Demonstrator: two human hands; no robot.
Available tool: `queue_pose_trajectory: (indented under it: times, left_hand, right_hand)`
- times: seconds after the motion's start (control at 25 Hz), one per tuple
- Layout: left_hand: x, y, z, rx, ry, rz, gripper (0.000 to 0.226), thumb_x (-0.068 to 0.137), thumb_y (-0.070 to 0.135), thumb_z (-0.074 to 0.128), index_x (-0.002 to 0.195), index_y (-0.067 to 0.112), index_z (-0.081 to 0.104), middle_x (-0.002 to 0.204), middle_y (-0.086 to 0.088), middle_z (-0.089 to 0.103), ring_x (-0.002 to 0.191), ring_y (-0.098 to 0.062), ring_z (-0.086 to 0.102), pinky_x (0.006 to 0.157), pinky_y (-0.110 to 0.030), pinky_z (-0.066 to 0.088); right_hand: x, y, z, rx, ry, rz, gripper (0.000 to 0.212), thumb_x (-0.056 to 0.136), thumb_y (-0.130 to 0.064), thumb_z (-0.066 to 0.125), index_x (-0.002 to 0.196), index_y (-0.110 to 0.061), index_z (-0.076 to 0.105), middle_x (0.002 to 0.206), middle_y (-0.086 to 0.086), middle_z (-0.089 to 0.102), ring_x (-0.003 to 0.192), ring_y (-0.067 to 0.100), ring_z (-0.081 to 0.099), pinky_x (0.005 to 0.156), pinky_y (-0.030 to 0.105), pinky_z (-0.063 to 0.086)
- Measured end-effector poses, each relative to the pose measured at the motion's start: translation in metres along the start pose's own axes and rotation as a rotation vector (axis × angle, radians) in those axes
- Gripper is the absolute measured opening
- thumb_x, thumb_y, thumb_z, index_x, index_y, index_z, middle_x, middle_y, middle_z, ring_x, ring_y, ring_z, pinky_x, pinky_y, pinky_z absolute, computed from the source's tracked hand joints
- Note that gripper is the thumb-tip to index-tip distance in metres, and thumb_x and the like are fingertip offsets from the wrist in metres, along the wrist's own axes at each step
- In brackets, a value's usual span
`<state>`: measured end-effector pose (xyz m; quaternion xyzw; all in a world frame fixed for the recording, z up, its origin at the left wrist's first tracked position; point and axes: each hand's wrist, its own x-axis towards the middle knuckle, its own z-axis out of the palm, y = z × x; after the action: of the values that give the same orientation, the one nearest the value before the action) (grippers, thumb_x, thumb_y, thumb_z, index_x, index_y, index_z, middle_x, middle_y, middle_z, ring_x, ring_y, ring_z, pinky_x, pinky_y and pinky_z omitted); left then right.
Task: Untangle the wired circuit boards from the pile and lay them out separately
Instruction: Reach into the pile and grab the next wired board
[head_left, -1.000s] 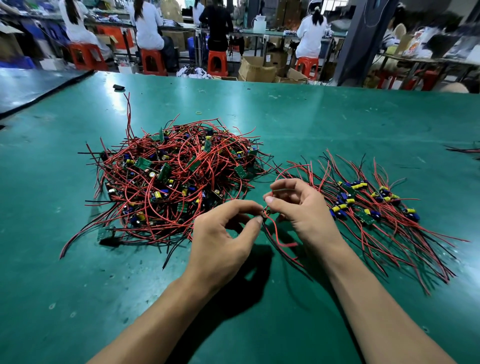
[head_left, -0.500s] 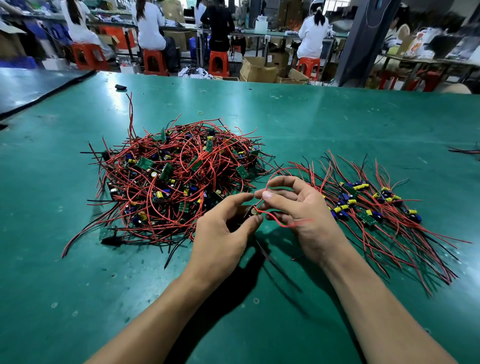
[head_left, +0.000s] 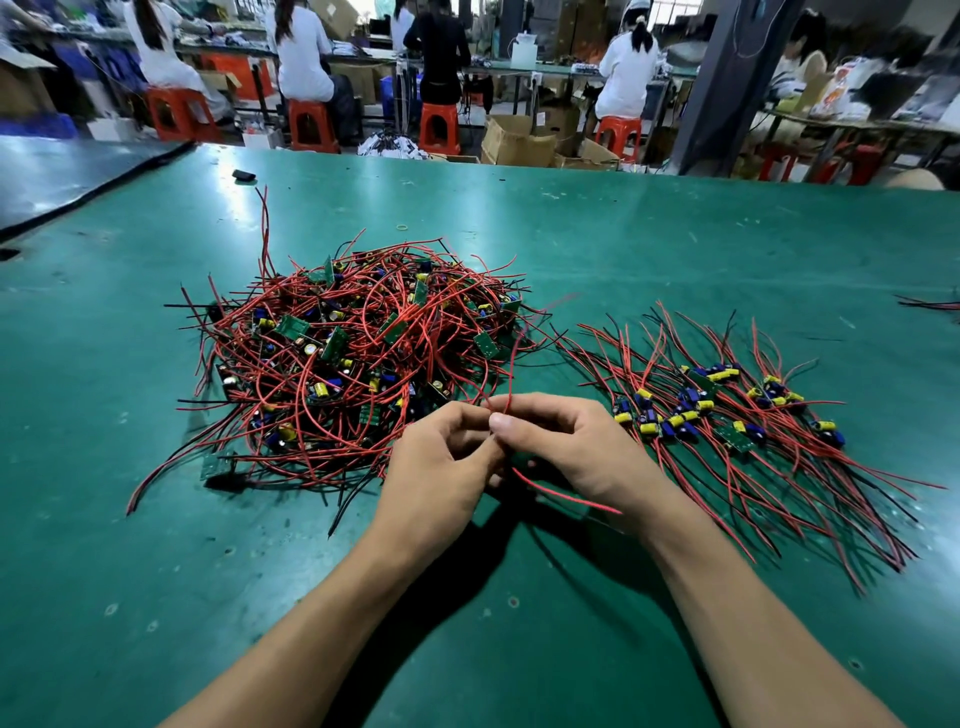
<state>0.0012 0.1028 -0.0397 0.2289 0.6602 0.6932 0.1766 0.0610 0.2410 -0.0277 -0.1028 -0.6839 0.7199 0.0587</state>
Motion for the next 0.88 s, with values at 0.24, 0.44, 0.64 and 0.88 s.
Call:
queue_pose_trajectory:
  times: [0.24, 0.44, 0.64, 0.88]
  left_hand:
    - [0.002, -0.003, 0.001, -0.016, -0.086, -0.038, 0.016, 0.093, 0.003, 0.062, 0.109, 0.004, 0.066, 0.094, -0.013, 0.076, 0.078, -0.017, 0.07, 0.073, -0.032, 0.059]
    - [0.0, 0.002, 0.0, -0.399, -0.254, -0.212, 0.036, 0.089, -0.017, 0.052, 0.119, 0.001, 0.058, 0.097, -0.016, 0.074, 0.08, -0.029, 0.074, 0.072, -0.03, 0.061]
    - [-0.001, 0.002, -0.001, -0.469, -0.323, -0.264, 0.044, 0.081, -0.022, 0.057, 0.118, 0.002, 0.061, 0.108, -0.017, 0.073, 0.091, -0.032, 0.073, 0.078, -0.032, 0.061]
    - [0.001, 0.004, -0.003, -0.434, -0.21, -0.254, 0.019, 0.08, 0.015, 0.069, 0.095, 0.003, 0.068, 0.094, -0.02, 0.073, 0.082, -0.027, 0.074, 0.07, -0.031, 0.061]
  right_hand:
    - [0.003, 0.0, -0.003, -0.12, 0.181, -0.107, 0.012, 0.093, -0.018, 0.07, 0.087, -0.01, 0.078, 0.081, 0.011, 0.075, 0.073, 0.019, 0.067, 0.068, 0.037, 0.059]
    - [0.001, -0.004, -0.008, 0.036, 0.181, -0.013, 0.014, 0.089, -0.025, 0.074, 0.088, -0.011, 0.078, 0.074, 0.007, 0.07, 0.063, 0.019, 0.066, 0.049, 0.027, 0.053]
    - [0.002, -0.002, -0.012, 0.048, 0.185, 0.011, 0.017, 0.086, -0.031, 0.077, 0.085, -0.015, 0.078, 0.079, 0.008, 0.071, 0.07, 0.021, 0.066, 0.058, 0.028, 0.053]
    - [0.003, -0.001, -0.007, 0.232, 0.086, 0.056, 0.022, 0.07, -0.03, 0.089, 0.082, -0.018, 0.075, 0.073, 0.007, 0.063, 0.056, 0.017, 0.058, 0.049, 0.027, 0.05]
